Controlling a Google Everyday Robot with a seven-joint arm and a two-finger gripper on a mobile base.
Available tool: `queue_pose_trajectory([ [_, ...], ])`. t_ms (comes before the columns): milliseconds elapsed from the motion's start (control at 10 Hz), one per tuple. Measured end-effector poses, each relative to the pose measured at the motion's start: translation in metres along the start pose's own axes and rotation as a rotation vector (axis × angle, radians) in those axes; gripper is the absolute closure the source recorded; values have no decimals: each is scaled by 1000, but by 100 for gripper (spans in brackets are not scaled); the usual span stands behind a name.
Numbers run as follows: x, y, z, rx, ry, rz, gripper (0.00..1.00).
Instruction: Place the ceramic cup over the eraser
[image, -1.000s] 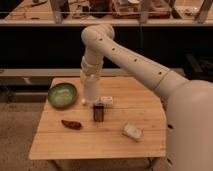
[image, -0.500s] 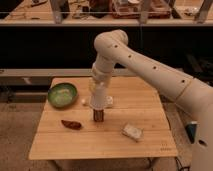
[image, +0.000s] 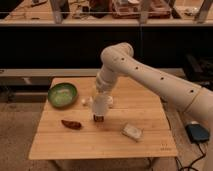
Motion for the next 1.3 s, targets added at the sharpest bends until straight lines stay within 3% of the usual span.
queue_pose_trajectory([
  [300,-2,-1,15,8,12,-17,100],
  [400,-2,0,18,0,13,-25,100],
  [600,-7,7,46,-61,12,-96,100],
  [1000,-22,3,82,-70,-8,-131,100],
  [1100,-25,1,90,-69,-14,-138,98],
  [1300,-28,-5,112,-79,-29,-166,76],
])
